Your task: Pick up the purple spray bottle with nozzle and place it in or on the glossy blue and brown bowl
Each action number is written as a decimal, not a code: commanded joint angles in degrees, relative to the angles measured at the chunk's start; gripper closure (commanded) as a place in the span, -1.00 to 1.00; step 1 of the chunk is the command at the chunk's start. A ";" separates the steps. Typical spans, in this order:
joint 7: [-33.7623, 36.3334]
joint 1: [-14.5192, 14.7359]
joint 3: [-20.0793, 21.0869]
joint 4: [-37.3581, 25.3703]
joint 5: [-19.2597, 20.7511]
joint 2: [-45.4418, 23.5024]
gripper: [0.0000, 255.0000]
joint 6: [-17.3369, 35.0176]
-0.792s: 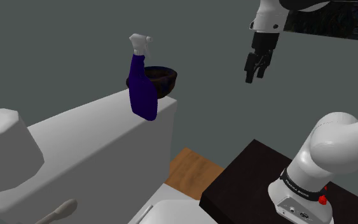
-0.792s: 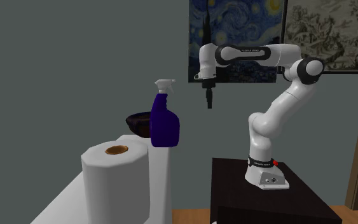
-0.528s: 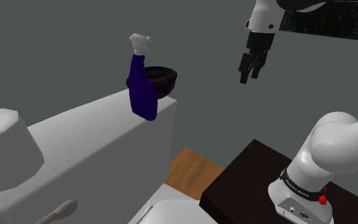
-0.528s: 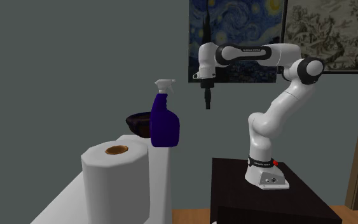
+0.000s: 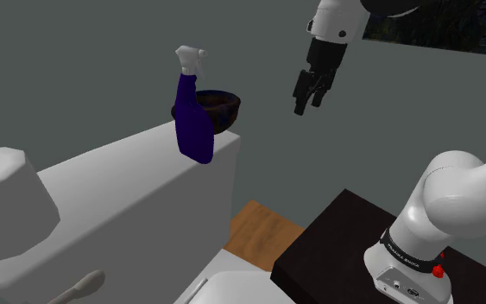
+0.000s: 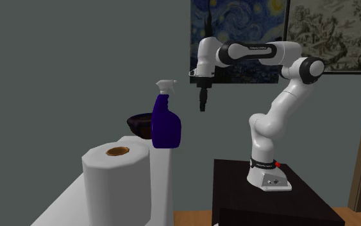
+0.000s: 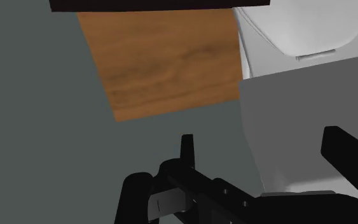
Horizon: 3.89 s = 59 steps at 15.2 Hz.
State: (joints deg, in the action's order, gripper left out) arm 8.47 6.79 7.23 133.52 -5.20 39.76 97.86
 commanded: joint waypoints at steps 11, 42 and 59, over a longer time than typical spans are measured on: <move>9.76 3.54 13.07 -8.64 -1.44 -10.41 -1.00 13.04; 18.30 2.91 23.27 -14.07 4.75 -21.70 1.00 25.00; 17.40 2.38 22.68 -26.54 5.14 -22.77 1.00 13.55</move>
State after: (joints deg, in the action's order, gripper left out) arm 25.81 9.20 29.86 107.87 -0.13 17.11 112.18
